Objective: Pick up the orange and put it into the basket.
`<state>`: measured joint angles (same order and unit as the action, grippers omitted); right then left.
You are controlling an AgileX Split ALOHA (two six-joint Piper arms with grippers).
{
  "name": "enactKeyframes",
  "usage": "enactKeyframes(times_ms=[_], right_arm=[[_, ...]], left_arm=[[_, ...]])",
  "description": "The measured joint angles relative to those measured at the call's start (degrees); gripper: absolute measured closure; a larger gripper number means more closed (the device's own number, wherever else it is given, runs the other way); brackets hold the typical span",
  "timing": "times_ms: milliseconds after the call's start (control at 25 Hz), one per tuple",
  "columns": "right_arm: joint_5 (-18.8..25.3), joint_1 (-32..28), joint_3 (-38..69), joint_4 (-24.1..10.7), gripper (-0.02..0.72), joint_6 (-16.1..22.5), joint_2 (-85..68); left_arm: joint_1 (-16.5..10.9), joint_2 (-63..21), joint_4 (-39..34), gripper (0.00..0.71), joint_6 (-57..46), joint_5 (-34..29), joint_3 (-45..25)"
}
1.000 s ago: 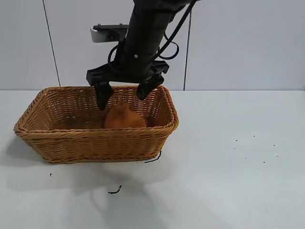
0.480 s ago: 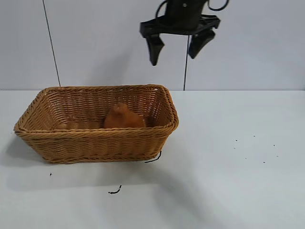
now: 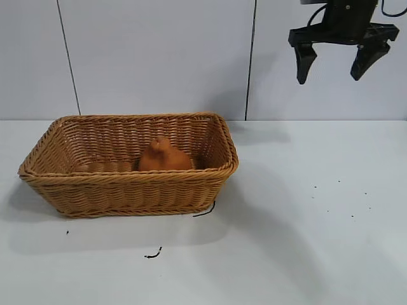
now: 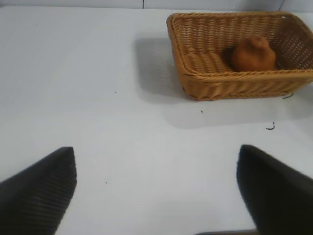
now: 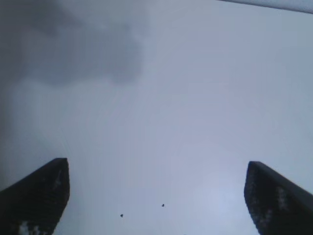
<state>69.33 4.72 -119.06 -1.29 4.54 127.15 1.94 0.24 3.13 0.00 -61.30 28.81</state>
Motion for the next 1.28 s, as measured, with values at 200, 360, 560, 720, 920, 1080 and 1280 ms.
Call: enactKeyframes(times_ms=[200,360,560,720,920,1080,1280], right_arm=[[-0.07,0.00,14.96,0.12,0.009,-0.11,-8.53],[0.01,0.00,29.62,0.64,0.009,-0.16,-18.14],[0.06,0.00,47.40,1.29,0.009,-0.16,-34.13],[0.23,0.00,59.07,1.29,0.009,-0.16,-47.75],[-1.32,0.00,71.75,1.29,0.009,-0.27,-65.26],[-7.55,0.00,81.99,1.29,0.009,-1.69,-79.71],[-10.46,0.00,90.00,1.29,0.009,-2.51,-97.83]], left_arm=[[0.00,0.00,0.00,0.071,0.00,0.00,0.00],[0.00,0.00,0.00,0.071,0.00,0.00,0.00],[0.00,0.00,0.00,0.071,0.00,0.00,0.00],[0.00,0.00,0.00,0.071,0.00,0.00,0.00],[0.00,0.00,0.00,0.071,0.00,0.00,0.00],[0.00,0.00,0.00,0.071,0.00,0.00,0.00],[0.00,0.00,0.00,0.071,0.00,0.00,0.00]])
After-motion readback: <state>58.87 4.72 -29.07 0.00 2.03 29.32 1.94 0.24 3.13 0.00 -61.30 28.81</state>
